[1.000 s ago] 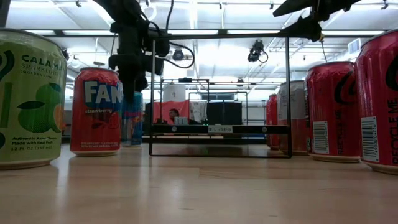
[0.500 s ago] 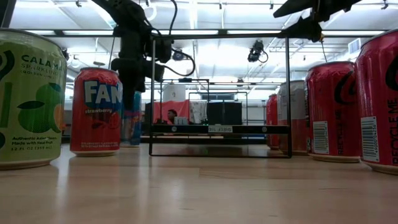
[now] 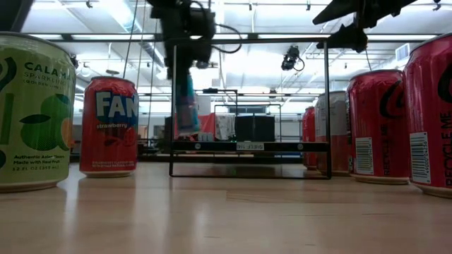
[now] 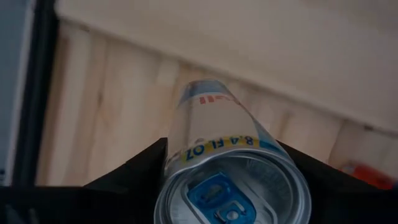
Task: Place canned beverage on shelf
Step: Put the blue soda can on the shelf
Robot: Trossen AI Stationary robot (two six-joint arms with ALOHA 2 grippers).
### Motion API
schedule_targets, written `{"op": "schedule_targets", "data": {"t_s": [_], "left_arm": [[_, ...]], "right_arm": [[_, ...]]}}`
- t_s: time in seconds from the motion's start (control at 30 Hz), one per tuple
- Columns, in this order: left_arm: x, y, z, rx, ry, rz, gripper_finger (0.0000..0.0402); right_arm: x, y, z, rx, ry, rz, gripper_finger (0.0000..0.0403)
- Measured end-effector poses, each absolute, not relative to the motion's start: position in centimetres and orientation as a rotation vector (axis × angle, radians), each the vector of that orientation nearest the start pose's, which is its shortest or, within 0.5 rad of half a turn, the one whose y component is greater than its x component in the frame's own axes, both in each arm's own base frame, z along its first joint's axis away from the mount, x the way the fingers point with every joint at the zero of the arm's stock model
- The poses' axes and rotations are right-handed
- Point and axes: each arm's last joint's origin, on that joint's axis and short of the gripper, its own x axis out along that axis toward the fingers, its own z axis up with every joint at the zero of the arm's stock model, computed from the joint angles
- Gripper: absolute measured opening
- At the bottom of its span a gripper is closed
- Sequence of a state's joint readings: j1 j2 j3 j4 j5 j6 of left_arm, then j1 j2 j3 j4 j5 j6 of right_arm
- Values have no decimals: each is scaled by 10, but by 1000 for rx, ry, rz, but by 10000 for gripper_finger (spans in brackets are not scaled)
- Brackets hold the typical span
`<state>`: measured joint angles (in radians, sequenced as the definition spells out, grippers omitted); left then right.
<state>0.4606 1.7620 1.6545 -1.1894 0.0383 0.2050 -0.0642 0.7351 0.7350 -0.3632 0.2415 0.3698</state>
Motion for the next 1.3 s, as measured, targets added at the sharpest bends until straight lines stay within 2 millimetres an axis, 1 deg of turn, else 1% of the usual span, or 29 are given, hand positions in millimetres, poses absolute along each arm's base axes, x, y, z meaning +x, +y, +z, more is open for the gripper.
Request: {"op": "schedule_targets", "data": {"t_s": [0.1, 0.23, 0.4, 0.63, 0.8, 0.87, 0.97, 1.07, 1.2, 1.3], "left_arm": [[334, 161, 311, -109, 1268, 236, 251], [361, 174, 311, -96, 1279, 246, 251], [380, 190, 307, -86, 1338, 303, 251], [392, 208, 299, -114, 1371, 344, 251], [388, 223, 295, -150, 1365, 387, 251], [384, 226, 295, -194, 1371, 386, 251], [380, 220, 298, -278, 1400, 354, 251], [379, 202, 303, -285, 1442, 297, 251], [392, 177, 305, -365, 1396, 210, 251], [400, 151, 309, -359, 1403, 183, 251]], "right_arm": [[157, -19, 312, 337, 316, -373, 350], [154, -19, 319, 325, 351, -388, 349], [152, -19, 318, 323, 381, -394, 348], [155, -19, 316, 328, 398, -396, 348], [156, -19, 315, 342, 403, -400, 348], [156, -19, 315, 346, 403, -401, 348], [154, -19, 314, 353, 414, -404, 348], [154, -19, 314, 351, 416, -405, 348], [154, -19, 314, 337, 417, -404, 348], [154, -19, 314, 336, 417, -406, 348]]}}
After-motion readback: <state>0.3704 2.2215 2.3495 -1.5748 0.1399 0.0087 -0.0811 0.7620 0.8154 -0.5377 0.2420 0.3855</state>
